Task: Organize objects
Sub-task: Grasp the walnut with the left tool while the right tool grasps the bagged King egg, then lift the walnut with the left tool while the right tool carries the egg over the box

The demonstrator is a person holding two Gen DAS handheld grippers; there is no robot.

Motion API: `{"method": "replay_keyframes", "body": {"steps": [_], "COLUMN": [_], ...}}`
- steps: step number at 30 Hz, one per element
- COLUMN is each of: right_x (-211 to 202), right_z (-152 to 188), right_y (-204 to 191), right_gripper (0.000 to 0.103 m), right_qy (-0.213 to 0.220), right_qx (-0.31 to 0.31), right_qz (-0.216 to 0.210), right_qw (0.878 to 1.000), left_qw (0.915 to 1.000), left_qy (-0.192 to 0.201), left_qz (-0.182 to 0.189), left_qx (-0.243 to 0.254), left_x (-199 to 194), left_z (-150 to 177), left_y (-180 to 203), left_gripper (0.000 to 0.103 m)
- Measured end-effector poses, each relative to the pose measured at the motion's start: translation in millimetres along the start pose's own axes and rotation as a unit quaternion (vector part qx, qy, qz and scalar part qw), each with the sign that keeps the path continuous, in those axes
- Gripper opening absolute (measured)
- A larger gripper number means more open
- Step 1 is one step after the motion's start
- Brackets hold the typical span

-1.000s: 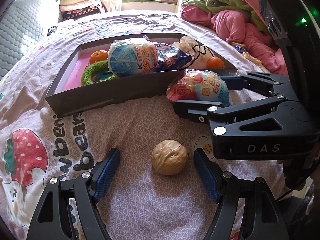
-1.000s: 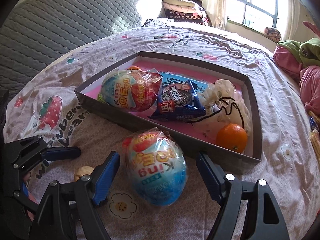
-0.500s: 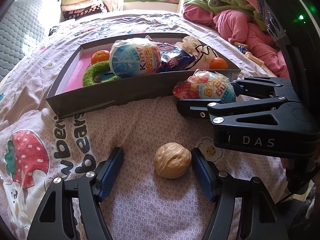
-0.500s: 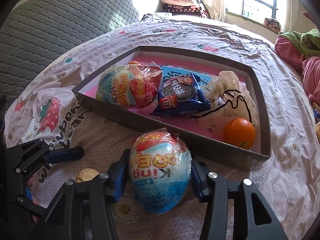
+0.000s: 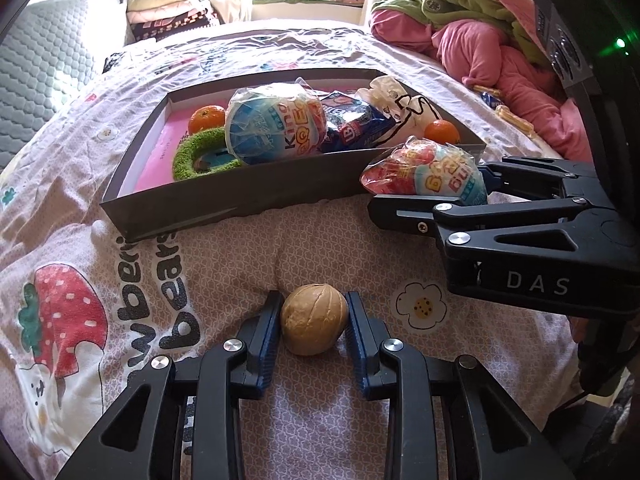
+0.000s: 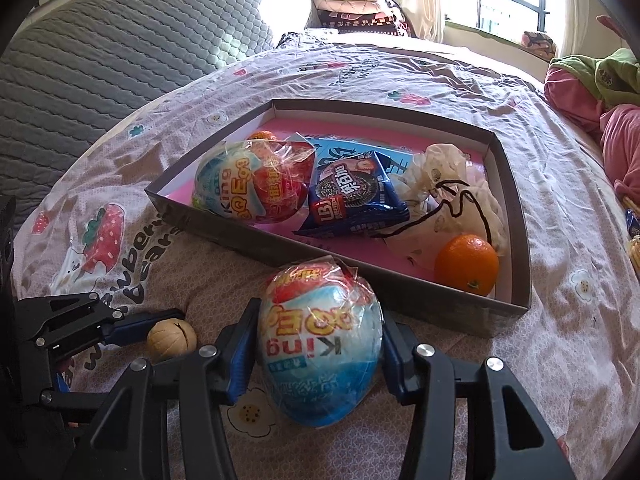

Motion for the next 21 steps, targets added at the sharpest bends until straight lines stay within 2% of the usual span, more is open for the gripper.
{"method": "replay_keyframes", "body": {"steps": [11, 21], "right_x": [-12.5, -33.8], "right_z": [-4.1, -17.2], "right_y": [-0.8, 4.5], "right_gripper": [0.053, 0.053], "right_qy": [0.020, 0.064], "right_qx": [0.005, 0.026], "right_qz": [-0.001, 0.004], "right_qw": [1.000, 0.998], "left_qw": [0.9998, 0.9978], "left_qy": [0.017, 0.059], "left_qz": [0.005, -0.008], "left_qx": [-0.008, -0.029], "left_x": [-13.6, -31.5], "left_z": [-8.7, -35.3], "left_y": [0.3, -9.2], "left_gripper": [0.031, 0.031]}}
Point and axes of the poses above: each gripper's, at about its wrist camera, not at the fingertips, and x roughly the way its jaws point, y to its right, z to its underside, the point moved 6 cm from there along x, roughly the way its jaws point, and after that the axes turned 7 degrees about -x, right-handed, at the moved point
